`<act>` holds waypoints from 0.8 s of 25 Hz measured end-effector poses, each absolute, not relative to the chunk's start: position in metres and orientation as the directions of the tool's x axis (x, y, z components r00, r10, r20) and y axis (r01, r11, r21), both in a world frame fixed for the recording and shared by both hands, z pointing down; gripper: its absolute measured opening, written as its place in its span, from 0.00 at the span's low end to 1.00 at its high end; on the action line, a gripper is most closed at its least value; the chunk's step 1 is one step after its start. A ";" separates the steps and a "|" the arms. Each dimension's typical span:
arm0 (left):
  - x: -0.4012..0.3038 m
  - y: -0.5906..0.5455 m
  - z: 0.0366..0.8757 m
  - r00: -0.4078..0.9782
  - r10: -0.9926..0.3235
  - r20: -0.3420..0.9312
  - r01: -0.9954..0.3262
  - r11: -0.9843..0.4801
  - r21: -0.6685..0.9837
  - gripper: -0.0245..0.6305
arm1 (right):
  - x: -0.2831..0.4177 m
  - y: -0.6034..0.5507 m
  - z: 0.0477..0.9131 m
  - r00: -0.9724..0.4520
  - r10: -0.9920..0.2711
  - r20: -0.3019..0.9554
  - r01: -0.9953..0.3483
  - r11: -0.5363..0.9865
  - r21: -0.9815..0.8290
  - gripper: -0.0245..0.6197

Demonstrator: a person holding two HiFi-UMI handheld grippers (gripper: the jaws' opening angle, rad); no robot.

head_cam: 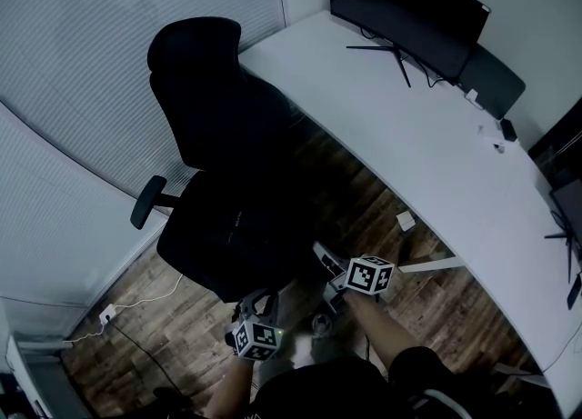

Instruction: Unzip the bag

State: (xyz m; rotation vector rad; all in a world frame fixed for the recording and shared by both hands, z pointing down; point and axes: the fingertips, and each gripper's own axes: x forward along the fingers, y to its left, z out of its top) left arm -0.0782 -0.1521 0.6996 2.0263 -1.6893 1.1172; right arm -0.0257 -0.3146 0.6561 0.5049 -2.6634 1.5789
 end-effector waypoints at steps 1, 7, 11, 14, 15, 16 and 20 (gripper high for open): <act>-0.078 -0.152 0.700 0.019 -0.710 0.703 -0.926 -0.278 -0.255 0.14 | -0.026 -0.320 0.657 -0.946 -0.276 0.170 -0.282 0.441 -0.852 0.12; -0.076 -0.151 0.701 0.016 -0.701 0.713 -0.930 -0.272 -0.247 0.14 | -0.024 -0.345 0.668 -0.934 -0.297 0.198 -0.315 0.421 -0.851 0.12; -0.078 -0.151 0.701 0.012 -0.704 0.710 -0.936 -0.258 -0.240 0.14 | -0.028 -0.364 0.673 -0.926 -0.305 0.220 -0.341 0.431 -0.836 0.12; -0.078 -0.151 0.702 0.008 -0.700 0.714 -0.938 -0.252 -0.237 0.14 | -0.030 -0.381 0.678 -0.922 -0.310 0.233 -0.358 0.445 -0.821 0.12; -0.077 -0.152 0.702 0.007 -0.699 0.716 -0.940 -0.249 -0.235 0.14 | -0.031 -0.387 0.678 -0.918 -0.313 0.242 -0.368 0.453 -0.812 0.12; -0.077 -0.152 0.701 0.005 -0.697 0.717 -0.941 -0.245 -0.231 0.14 | -0.032 -0.392 0.679 -0.915 -0.315 0.251 -0.378 0.459 -0.804 0.12; -0.077 -0.153 0.705 0.003 -0.695 0.719 -0.948 -0.231 -0.219 0.14 | -0.041 -0.408 0.685 -0.911 -0.306 0.277 -0.398 0.474 -0.785 0.12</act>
